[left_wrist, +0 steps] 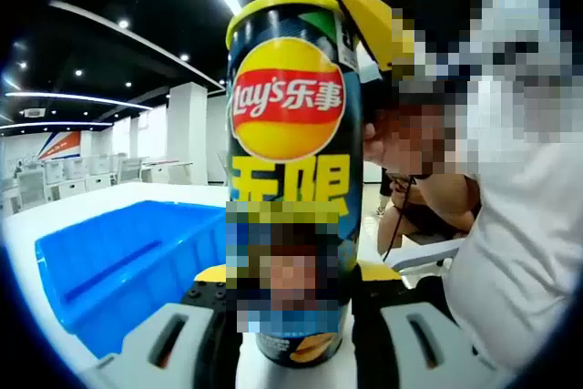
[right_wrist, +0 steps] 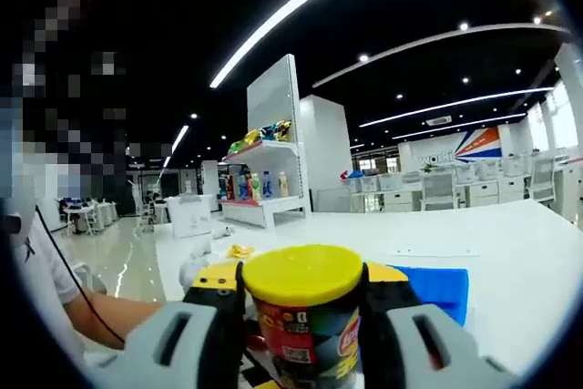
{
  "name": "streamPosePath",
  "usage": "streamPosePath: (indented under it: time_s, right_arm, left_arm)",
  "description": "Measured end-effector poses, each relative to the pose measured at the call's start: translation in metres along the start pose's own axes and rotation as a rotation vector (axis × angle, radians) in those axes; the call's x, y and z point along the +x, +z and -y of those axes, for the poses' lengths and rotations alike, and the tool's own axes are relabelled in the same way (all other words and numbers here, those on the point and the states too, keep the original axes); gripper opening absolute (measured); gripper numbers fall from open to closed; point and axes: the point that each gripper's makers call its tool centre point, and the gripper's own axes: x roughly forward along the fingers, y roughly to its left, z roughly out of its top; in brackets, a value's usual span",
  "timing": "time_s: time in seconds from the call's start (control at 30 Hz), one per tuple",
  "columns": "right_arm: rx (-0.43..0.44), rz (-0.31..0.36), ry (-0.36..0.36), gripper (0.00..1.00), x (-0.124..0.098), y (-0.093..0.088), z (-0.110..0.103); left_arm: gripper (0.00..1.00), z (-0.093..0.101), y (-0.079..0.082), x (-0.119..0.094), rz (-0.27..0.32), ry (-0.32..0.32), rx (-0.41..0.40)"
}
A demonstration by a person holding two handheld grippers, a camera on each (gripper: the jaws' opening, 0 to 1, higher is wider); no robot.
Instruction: Open the lid of the chip container on the table, take out the chips, place them into the box in front of the container, and close the lid
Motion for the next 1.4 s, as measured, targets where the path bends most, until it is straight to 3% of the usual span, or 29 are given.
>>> streamPosePath:
  time_s: [0.13,0.33,0.63,0.7,0.73,0.8,0.93,1.0,1.1,1.13,1.27,1.4]
  right_arm:
    - [-0.151,0.056,0.006,0.48,0.003,0.008,-0.003]
    - [-0.185,0.010,0.011,0.48,0.007,0.006,-0.005]
    - [-0.118,-0.028,-0.009,0.42,0.005,0.005,-0.004]
    - [-0.067,-0.034,-0.012,0.42,0.004,0.005,-0.002]
    - [0.023,-0.030,-0.006,0.41,0.004,0.006,-0.002]
    - [-0.048,-0.023,-0.028,0.42,0.005,0.008,0.003]
    - [-0.067,-0.011,-0.013,0.43,0.006,0.008,-0.003]
    - [-0.041,-0.021,-0.015,0.43,0.006,0.008,0.001]
    - [0.116,-0.023,0.025,0.43,0.004,0.010,0.004]
    - [0.132,-0.028,0.038,0.43,0.004,0.011,0.006]
    - [0.099,-0.039,0.035,0.44,0.004,0.009,0.007]
    - [0.140,0.011,0.047,0.45,0.001,0.017,0.010]
  left_arm:
    - [0.47,0.000,0.000,0.000,-0.004,0.000,0.003]
    - [0.47,0.001,-0.001,0.000,-0.015,-0.002,0.005]
    - [0.47,0.001,-0.001,0.002,-0.038,0.009,0.016]
    - [0.47,0.000,-0.002,0.002,-0.043,0.008,0.021]
    - [0.47,0.001,-0.002,0.002,-0.044,0.007,0.023]
    - [0.47,0.000,-0.002,0.003,-0.040,0.011,0.018]
    - [0.47,0.000,-0.001,0.003,-0.034,0.009,0.028]
    - [0.47,0.000,-0.002,0.003,-0.031,0.011,0.024]
    - [0.48,-0.001,-0.002,0.004,-0.028,0.012,0.017]
    - [0.48,-0.001,-0.002,0.005,-0.028,0.011,0.015]
    - [0.48,-0.001,-0.002,0.005,-0.028,0.009,0.008]
    - [0.48,-0.002,-0.002,0.005,-0.021,0.011,0.000]
